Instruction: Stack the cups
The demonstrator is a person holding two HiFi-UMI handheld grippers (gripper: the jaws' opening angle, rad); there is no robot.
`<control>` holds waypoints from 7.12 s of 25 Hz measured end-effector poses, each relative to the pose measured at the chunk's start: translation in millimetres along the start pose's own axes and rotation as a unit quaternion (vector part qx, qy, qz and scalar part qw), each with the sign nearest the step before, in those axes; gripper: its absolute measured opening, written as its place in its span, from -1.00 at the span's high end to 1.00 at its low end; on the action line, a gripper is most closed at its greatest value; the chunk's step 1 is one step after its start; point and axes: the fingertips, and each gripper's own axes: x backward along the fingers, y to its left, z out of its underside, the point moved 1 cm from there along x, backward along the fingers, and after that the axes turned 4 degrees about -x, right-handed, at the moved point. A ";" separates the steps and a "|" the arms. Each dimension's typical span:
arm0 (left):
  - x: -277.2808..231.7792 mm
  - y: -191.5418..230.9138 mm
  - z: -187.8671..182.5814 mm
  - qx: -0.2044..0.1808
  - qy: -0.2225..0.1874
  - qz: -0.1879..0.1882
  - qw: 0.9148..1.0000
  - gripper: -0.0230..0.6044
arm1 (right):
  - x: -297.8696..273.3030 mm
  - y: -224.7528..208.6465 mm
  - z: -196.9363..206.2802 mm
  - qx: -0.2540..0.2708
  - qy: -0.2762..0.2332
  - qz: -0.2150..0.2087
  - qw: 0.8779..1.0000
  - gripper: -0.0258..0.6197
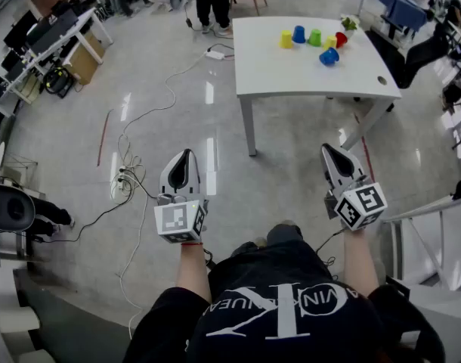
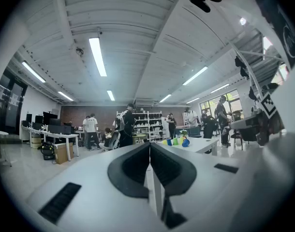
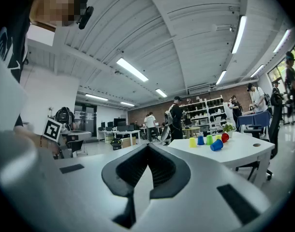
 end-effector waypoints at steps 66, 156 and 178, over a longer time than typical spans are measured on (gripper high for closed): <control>-474.1 -81.1 72.6 0.072 0.138 0.140 0.978 0.91 | -297.9 -427.0 63.7 0.422 0.389 -0.019 0.819 0.15; -590.4 -39.0 124.0 0.136 0.159 0.144 0.967 0.91 | -510.1 -379.1 50.3 0.018 0.227 -0.027 0.973 0.24; -598.7 -31.2 113.8 0.138 0.146 0.119 0.972 0.91 | -450.2 -318.2 71.6 0.062 0.284 -0.129 0.948 0.23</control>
